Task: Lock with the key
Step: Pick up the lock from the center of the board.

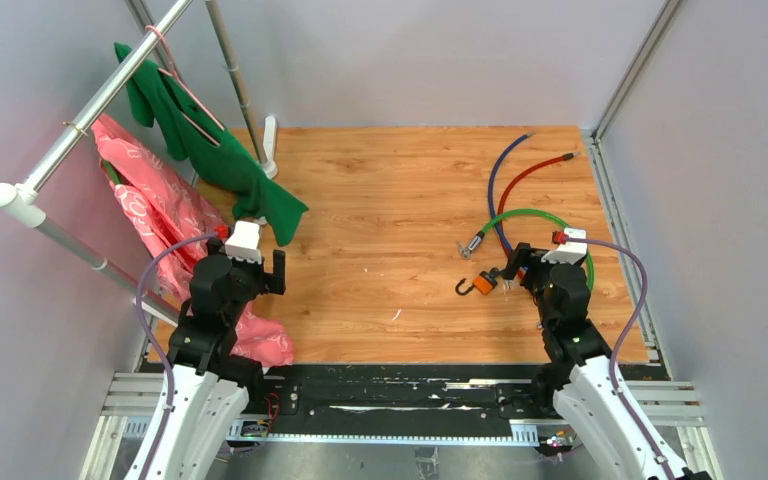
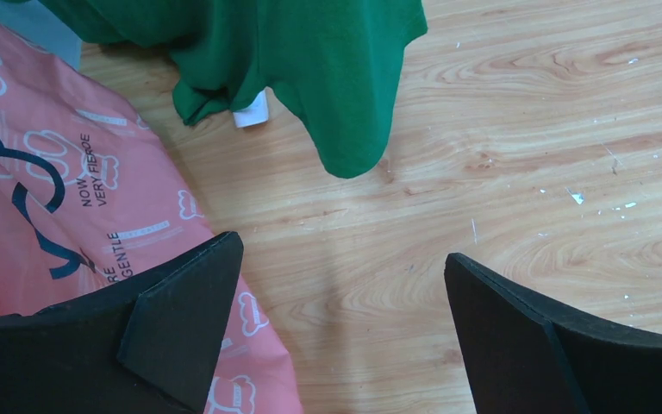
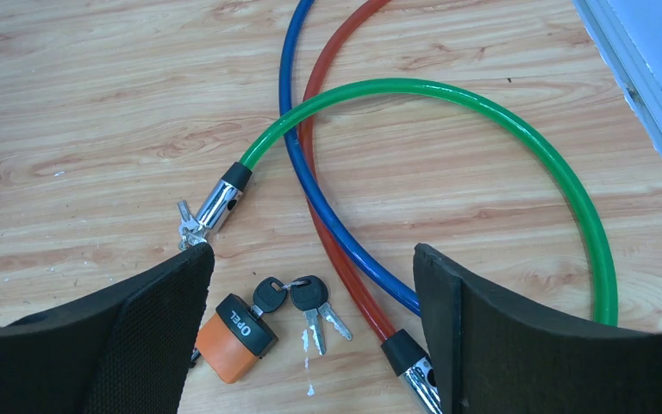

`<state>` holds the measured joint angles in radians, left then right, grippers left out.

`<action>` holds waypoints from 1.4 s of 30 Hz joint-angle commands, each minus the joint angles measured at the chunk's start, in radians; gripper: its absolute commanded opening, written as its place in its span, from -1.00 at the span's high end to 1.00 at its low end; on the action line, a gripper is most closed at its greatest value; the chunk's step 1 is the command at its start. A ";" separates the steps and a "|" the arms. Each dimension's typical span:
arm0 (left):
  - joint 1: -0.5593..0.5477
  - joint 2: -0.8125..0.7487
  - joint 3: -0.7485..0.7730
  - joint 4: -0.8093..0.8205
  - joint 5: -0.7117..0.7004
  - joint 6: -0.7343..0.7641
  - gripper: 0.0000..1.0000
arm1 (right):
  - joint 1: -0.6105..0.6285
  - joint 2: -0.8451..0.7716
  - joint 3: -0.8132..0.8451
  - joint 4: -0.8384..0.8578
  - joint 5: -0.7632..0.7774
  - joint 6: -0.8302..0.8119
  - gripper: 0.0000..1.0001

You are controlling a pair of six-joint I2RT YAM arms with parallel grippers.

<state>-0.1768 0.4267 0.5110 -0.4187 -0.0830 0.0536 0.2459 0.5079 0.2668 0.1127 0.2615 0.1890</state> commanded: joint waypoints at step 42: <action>-0.084 0.081 0.064 -0.223 0.942 0.649 -0.89 | 0.166 1.210 0.936 -1.031 -0.247 -0.296 -0.45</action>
<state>-0.2535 0.5144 0.5739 -0.6312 0.8417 0.6827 0.3641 1.6848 1.1561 -0.8555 -0.0513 -0.0570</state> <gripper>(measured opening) 0.945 0.743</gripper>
